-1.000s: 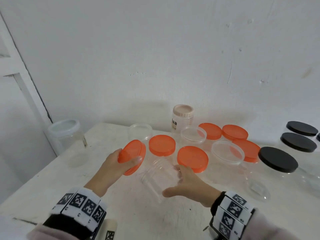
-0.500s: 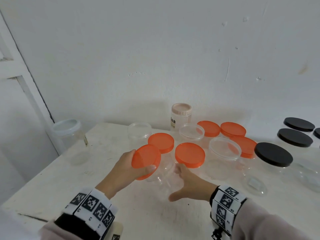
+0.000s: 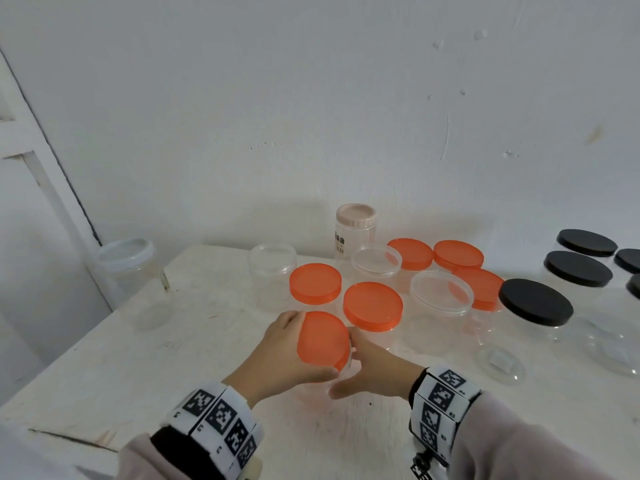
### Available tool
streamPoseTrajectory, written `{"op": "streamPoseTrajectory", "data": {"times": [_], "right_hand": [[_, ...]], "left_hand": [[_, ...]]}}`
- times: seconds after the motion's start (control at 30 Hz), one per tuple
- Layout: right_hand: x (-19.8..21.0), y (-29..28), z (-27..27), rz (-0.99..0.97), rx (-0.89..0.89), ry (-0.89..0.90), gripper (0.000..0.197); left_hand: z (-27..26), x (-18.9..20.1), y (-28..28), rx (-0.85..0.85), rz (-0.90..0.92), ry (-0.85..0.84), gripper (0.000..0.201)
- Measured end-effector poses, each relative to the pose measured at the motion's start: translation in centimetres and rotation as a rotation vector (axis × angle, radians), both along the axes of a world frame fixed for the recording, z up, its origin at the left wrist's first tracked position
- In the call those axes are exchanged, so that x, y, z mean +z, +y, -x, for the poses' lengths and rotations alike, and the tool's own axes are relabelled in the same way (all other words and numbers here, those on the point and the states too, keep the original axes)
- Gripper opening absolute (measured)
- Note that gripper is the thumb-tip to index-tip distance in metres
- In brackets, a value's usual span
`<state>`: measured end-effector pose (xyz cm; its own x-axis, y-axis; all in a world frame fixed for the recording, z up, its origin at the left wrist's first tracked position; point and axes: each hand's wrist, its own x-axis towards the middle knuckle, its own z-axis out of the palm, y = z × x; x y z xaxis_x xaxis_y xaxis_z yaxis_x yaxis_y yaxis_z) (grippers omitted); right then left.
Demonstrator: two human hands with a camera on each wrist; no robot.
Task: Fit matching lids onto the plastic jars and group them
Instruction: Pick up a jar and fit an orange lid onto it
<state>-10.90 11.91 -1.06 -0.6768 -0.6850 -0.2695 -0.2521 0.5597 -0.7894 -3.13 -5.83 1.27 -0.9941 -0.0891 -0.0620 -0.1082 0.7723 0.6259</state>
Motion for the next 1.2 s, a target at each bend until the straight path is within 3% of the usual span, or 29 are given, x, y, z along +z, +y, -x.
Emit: {"op": "streamPoseTrajectory", "data": {"times": [0.3,0.5,0.8,0.93,1.2], "right_hand": [[0.4,0.1,-0.2,-0.024,-0.006,-0.018,0.107],[3.5,-0.3,0.5,-0.115,0.101,0.116,0.122],[6.8,-4.7,0.3,-0.490,0.396,0.392,0.111],[7.4,-5.9,0.2,-0.606,0.443,0.441,0.108],[7.4,-6.3,0.4,-0.675,0.462,0.480,0.105]], "left_hand": [[0.3,-0.9,0.1,-0.006,0.003,-0.037,0.120],[-0.1,-1.6,-1.8,-0.032,-0.287,-0.113,0.149],[-0.2,-3.8,-3.4,-0.088,-0.464,-0.150,0.136],[-0.2,-4.5,-3.7,-0.073,-0.498,-0.141,0.111],[-0.3,-4.5,-3.4,-0.075,-0.530,-0.128,0.110]]}}
